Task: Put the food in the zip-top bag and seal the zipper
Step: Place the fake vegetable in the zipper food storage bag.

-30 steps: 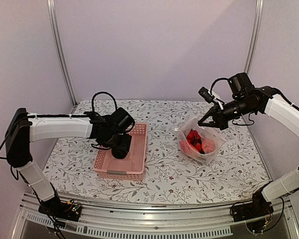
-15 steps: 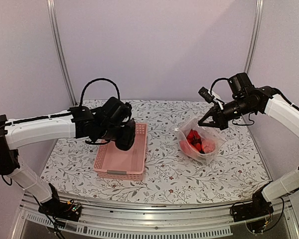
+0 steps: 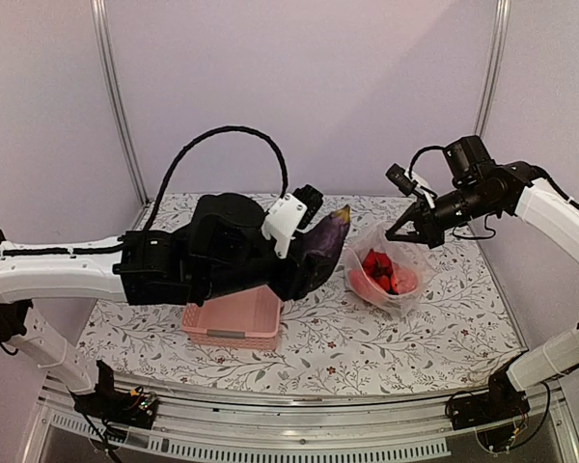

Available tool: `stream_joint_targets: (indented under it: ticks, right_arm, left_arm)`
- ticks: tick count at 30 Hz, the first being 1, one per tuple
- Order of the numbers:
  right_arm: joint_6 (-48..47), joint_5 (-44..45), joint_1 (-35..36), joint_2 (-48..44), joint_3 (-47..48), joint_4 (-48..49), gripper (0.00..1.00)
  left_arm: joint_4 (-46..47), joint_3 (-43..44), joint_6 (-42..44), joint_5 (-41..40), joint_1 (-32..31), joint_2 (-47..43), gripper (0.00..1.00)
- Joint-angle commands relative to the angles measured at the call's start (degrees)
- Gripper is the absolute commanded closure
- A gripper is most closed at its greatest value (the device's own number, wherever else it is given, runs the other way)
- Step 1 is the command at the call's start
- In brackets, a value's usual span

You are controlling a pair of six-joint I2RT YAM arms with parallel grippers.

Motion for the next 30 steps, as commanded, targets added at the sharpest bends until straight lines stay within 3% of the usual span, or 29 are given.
stream_joint_targets:
  ticks: [1,4,11,18,25,30]
  right_arm:
    - [-0.1,-0.5,0.2,0.4,3.3,-3.5,1.00]
    - [-0.6,-0.2,0.2,0.5,4.6,-5.4,1.00]
    - [-1.8,-2.4,1.8,0.2,6.5,-9.9,1.00]
    - [-2.2,-3.1,2.3,-0.7,6.6,-12.0,1.00]
    - [-2.3,-4.3,2.3,-0.4,8.1,-13.0,1.00]
    - [-2.3,-4.6,2.4,0.1,8.6,-13.2,1.00]
  left_arm:
    - [18.1,-1.6,17.1,3.5,-5.2,0.6,0.51]
    - [23.6,-1.0,25.3,5.4,-7.4,3.9,0.50]
    - [20.2,10.9,34.6,8.6,-7.9,14.6,0.50]
    - [18.0,17.5,43.6,2.4,-7.9,22.4,0.51]
    - [16.1,20.2,46.4,-0.3,-7.2,27.1,0.50]
    - [17.2,21.1,47.4,-3.9,-6.9,29.0,0.37]
